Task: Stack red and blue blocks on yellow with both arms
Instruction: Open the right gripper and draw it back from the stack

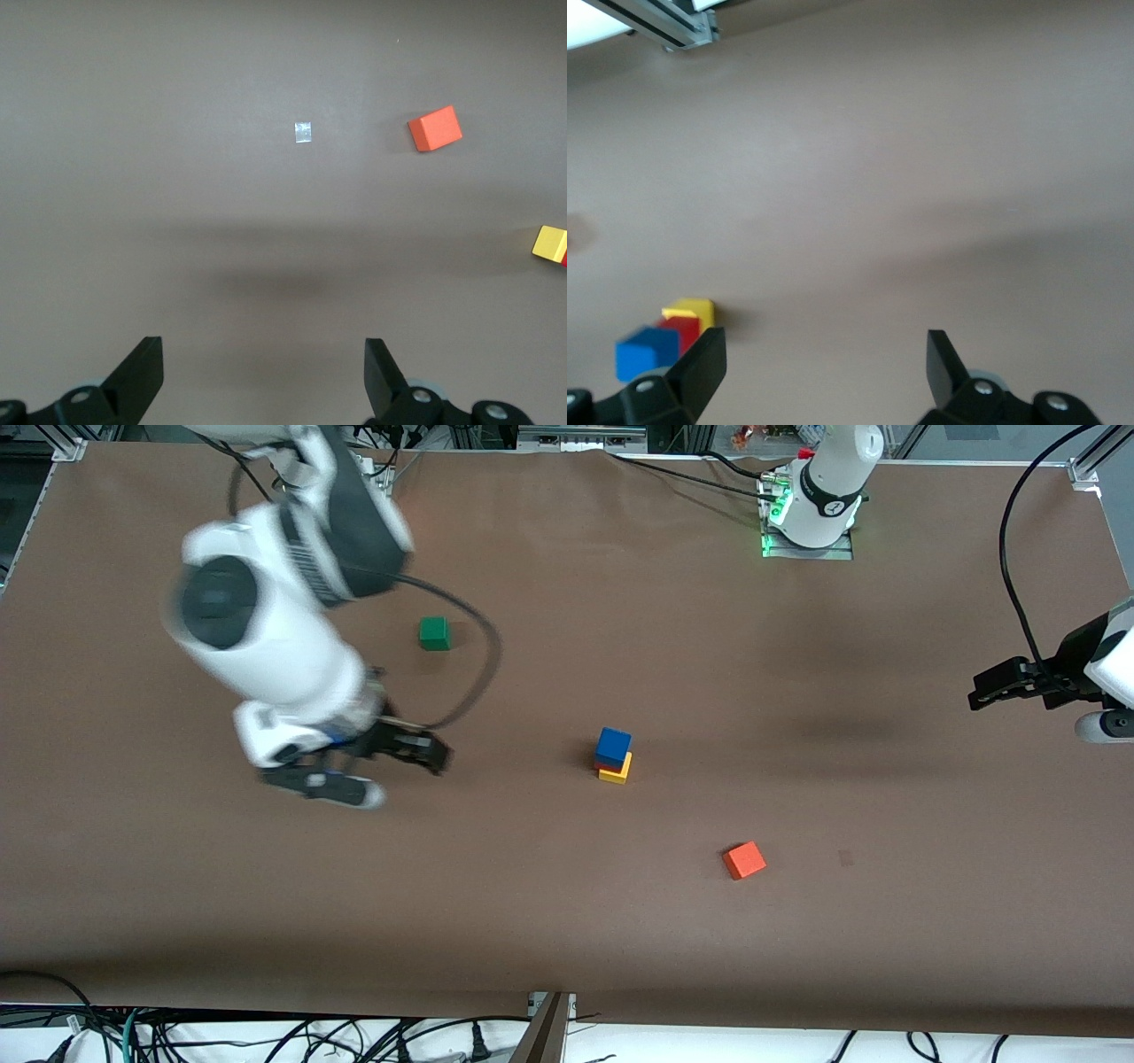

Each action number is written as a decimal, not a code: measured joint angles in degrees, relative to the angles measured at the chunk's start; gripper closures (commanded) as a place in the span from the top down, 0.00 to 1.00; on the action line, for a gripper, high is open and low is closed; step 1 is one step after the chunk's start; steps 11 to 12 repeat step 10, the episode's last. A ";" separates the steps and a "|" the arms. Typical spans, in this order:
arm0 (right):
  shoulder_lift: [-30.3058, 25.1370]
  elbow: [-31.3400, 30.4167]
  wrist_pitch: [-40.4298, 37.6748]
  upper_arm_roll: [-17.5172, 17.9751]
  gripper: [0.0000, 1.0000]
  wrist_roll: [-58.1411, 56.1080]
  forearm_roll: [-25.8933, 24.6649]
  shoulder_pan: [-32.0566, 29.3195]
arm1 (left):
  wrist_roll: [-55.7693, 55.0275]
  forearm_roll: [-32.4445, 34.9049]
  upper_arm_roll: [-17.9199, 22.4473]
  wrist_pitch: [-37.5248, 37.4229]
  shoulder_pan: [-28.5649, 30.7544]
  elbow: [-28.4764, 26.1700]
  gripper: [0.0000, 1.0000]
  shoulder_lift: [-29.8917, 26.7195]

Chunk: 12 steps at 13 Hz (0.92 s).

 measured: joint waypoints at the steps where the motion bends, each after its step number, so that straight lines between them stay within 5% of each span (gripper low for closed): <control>1: -3.49 -3.50 -1.32 -0.27 1.00 -3.92 0.46 -2.34 | 0.00 0.00 0.02 0.00 0.02 0.28 1.00 0.07; 7: -22.41 -24.36 -3.23 -3.73 1.00 -13.56 -3.64 -3.76 | 0.04 3.46 -0.48 0.00 -0.20 0.81 1.00 0.46; 12: -25.28 -27.17 -3.39 -3.71 1.00 -15.58 -5.79 -3.38 | 0.04 3.46 -0.53 0.00 -0.23 0.84 1.00 0.46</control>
